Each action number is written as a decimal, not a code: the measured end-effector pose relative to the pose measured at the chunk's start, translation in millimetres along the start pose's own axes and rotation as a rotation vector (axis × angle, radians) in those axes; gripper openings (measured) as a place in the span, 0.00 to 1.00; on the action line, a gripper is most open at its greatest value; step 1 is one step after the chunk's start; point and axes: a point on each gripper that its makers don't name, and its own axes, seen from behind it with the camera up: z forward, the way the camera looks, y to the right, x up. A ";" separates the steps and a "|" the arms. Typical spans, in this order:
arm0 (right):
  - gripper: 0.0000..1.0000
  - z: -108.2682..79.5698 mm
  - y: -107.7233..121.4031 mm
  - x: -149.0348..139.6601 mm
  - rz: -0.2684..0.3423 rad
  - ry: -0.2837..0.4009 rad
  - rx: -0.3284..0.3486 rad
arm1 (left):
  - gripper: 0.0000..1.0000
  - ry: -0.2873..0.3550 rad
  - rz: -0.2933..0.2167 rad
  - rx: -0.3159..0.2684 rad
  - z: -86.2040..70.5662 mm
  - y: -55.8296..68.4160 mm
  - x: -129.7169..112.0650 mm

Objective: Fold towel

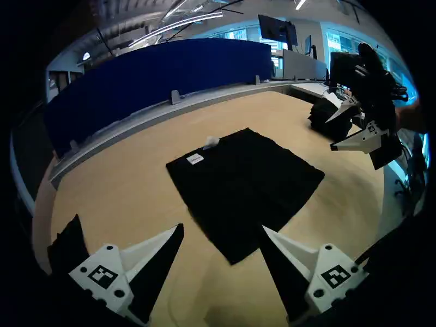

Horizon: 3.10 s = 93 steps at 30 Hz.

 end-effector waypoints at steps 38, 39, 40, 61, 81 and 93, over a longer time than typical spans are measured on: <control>0.92 38.5 -29.1 -68.4 0.047 -0.105 0.083 | 0.89 -0.181 -0.014 -0.073 44.0 23.3 -73.2; 0.92 38.6 -29.6 -68.0 0.045 -0.103 0.084 | 0.86 -0.183 -0.017 -0.075 44.0 24.0 -73.5; 0.92 38.7 -29.9 -67.9 0.042 -0.102 0.084 | 0.84 -0.184 -0.019 -0.076 44.0 24.4 -73.4; 0.81 37.9 -31.1 -65.9 0.041 -0.088 0.096 | 0.36 -0.194 -0.019 -0.071 42.5 22.5 -73.3; 0.67 40.7 -37.3 -70.7 0.038 -0.108 0.113 | 0.16 -0.196 -0.018 -0.054 44.2 24.5 -74.6; 0.34 40.9 -40.2 -77.3 0.048 -0.137 0.135 | 0.16 -0.197 -0.015 -0.056 44.5 23.8 -73.6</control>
